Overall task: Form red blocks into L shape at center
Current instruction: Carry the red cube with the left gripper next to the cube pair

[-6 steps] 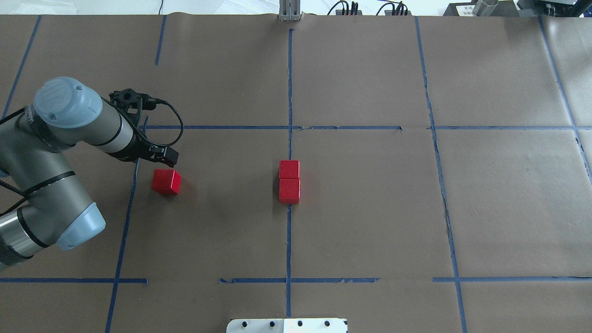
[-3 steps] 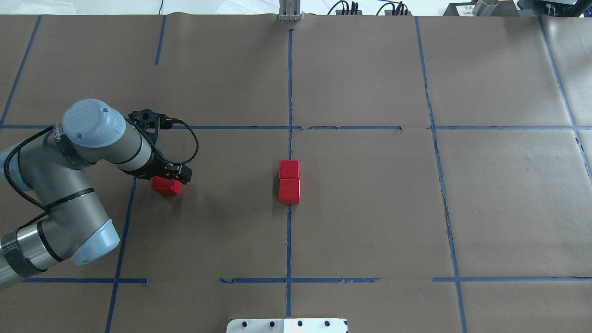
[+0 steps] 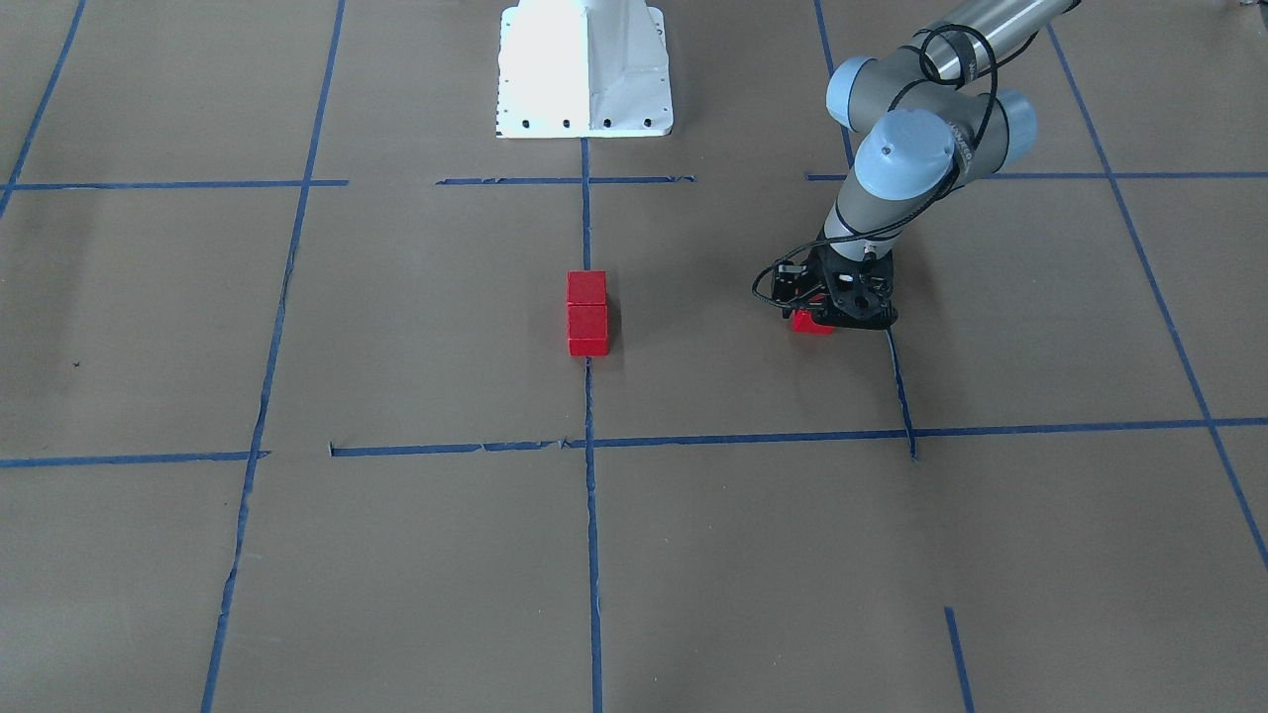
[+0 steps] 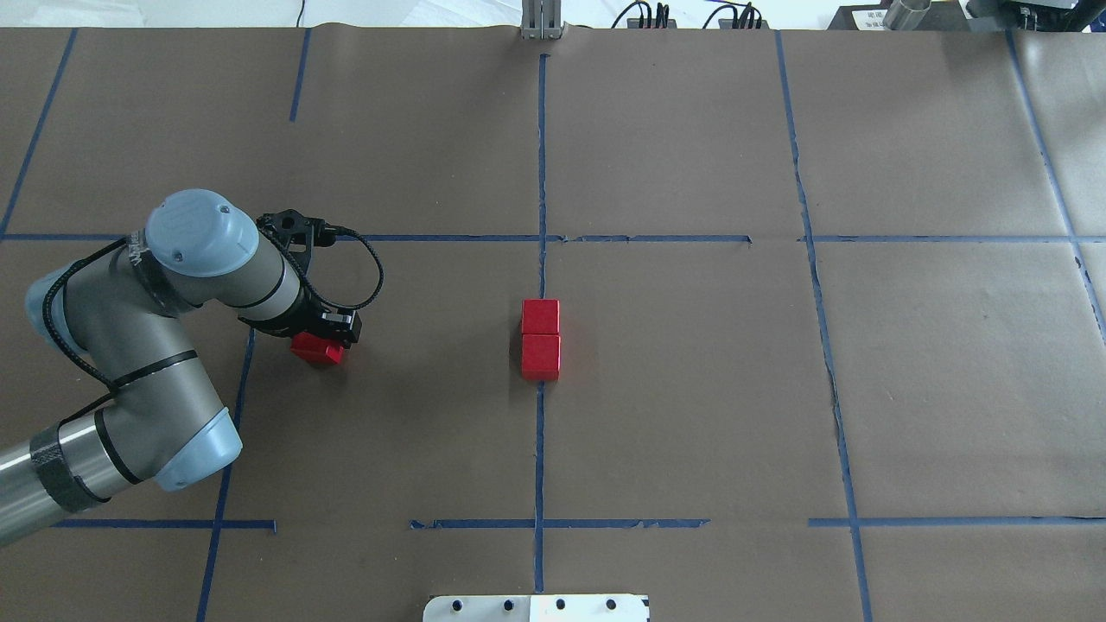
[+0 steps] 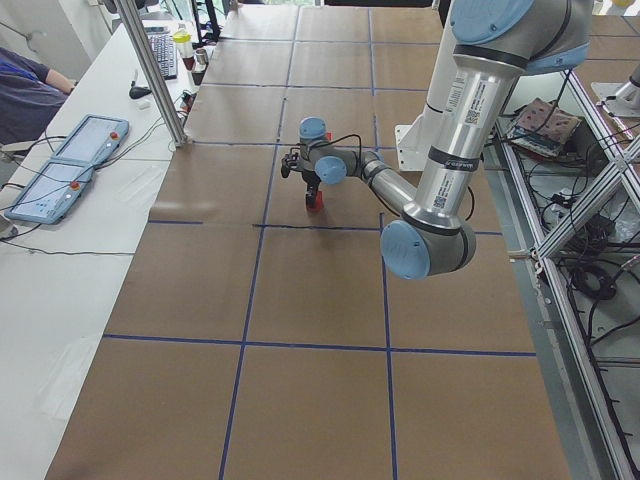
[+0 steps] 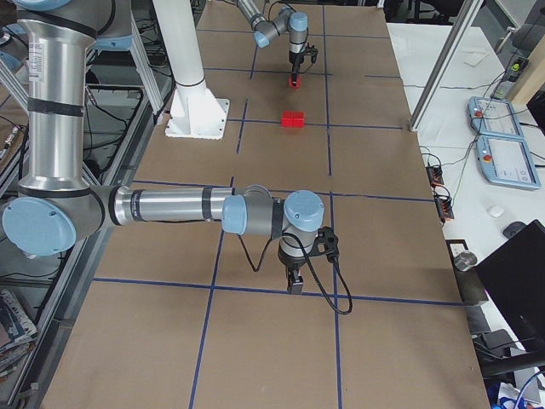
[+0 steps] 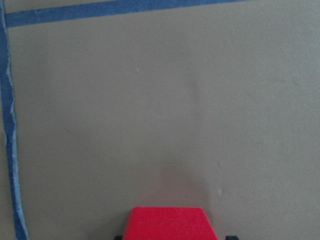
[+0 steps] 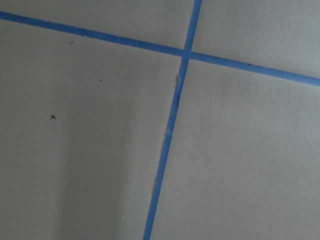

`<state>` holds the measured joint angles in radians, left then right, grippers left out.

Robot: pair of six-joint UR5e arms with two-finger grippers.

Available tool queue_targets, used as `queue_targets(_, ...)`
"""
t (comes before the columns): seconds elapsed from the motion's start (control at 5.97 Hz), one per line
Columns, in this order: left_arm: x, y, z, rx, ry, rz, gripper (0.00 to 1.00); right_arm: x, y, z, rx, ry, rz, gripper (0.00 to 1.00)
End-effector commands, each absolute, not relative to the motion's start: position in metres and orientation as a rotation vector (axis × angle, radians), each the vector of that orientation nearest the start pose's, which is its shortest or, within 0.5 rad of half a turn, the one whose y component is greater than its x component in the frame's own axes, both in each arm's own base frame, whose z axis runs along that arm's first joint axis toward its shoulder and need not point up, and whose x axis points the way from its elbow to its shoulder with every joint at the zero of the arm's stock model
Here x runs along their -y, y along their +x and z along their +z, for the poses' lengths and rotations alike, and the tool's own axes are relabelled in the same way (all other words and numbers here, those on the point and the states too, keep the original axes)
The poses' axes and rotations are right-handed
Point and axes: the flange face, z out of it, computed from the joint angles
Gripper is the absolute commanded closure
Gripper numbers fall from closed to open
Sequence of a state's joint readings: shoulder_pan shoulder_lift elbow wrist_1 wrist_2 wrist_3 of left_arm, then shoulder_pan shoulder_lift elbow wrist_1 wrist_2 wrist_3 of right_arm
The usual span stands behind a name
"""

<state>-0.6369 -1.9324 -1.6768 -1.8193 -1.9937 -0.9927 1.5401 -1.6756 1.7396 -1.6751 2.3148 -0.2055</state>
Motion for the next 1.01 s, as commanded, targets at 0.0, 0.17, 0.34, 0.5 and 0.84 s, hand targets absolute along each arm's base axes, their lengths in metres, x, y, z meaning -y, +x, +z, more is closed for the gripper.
queue_targets(0.0,0.463,0.455,0.373,-0.814,0.076,0.083,0.63,0.446,0.052,0.636,0.746,0.029,-0.211,0.01)
queue_targets(0.17,0.477,0.455,0.34,-0.793,0.049,0.022,0.67,0.446,0.052,0.636,0.746,0.029,-0.211,0.01)
queue_targets(0.34,0.479,0.455,0.302,-0.817,-0.011,-0.153,0.67,0.446,0.052,0.636,0.746,0.029,-0.211,0.01)
queue_targets(0.5,0.474,0.451,0.28,-0.849,-0.104,-0.395,0.67,0.446,0.052,0.636,0.746,0.029,-0.211,0.01)
queue_targets(0.84,0.462,0.464,0.246,-0.857,-0.369,-0.943,0.67,0.446,0.052,0.637,0.746,0.027,-0.21,0.01)
